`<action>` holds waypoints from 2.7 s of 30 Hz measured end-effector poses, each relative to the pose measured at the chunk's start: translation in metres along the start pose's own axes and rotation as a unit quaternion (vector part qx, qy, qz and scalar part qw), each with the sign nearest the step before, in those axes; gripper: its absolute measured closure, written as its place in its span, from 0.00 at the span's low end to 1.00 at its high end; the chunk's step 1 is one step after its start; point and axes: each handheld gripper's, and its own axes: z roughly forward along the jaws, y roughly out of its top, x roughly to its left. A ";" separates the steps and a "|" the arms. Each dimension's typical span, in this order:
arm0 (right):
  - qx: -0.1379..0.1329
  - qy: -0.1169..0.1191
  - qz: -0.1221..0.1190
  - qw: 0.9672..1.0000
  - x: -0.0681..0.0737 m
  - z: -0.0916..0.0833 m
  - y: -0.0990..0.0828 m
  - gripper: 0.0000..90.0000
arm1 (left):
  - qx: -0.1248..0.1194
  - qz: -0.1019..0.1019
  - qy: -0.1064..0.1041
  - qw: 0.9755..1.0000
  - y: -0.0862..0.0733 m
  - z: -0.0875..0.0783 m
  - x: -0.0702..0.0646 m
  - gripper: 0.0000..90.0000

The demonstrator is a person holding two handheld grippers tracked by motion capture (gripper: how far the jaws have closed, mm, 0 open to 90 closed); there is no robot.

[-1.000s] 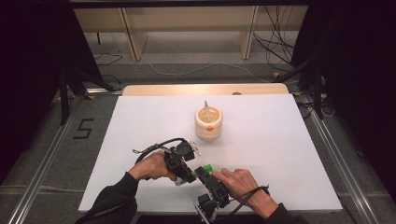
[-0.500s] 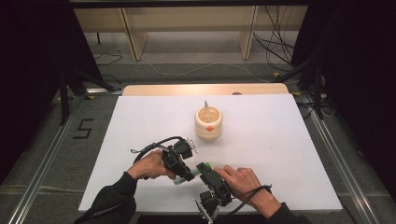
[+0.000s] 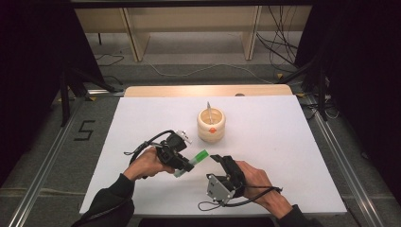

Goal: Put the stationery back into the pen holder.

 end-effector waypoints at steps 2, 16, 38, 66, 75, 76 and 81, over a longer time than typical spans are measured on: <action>-0.002 0.008 0.039 0.999 -0.004 0.000 -0.005 0.37 | -0.018 -0.007 0.006 1.000 0.001 -0.002 0.001 0.85; -0.045 0.106 0.335 0.935 -0.031 -0.009 -0.052 0.33 | -0.133 -0.032 0.064 0.989 0.006 -0.019 0.007 0.85; -0.082 0.131 0.491 0.857 -0.038 -0.023 -0.094 0.28 | -0.236 -0.061 0.106 0.964 0.049 -0.029 0.026 0.85; -0.082 0.132 0.498 0.853 -0.035 -0.024 -0.100 0.29 | -0.269 -0.084 0.129 0.951 0.104 0.002 0.052 0.85; -0.081 0.133 0.495 0.855 -0.034 -0.024 -0.100 0.29 | -0.270 -0.084 0.138 0.949 0.112 0.015 0.059 0.84; -0.081 0.132 0.495 0.855 -0.034 -0.024 -0.100 0.29 | -0.271 -0.087 0.138 0.949 0.112 0.016 0.060 0.84; -0.081 0.133 0.495 0.855 -0.034 -0.024 -0.100 0.29 | -0.271 -0.095 0.139 0.948 0.112 0.025 0.063 0.84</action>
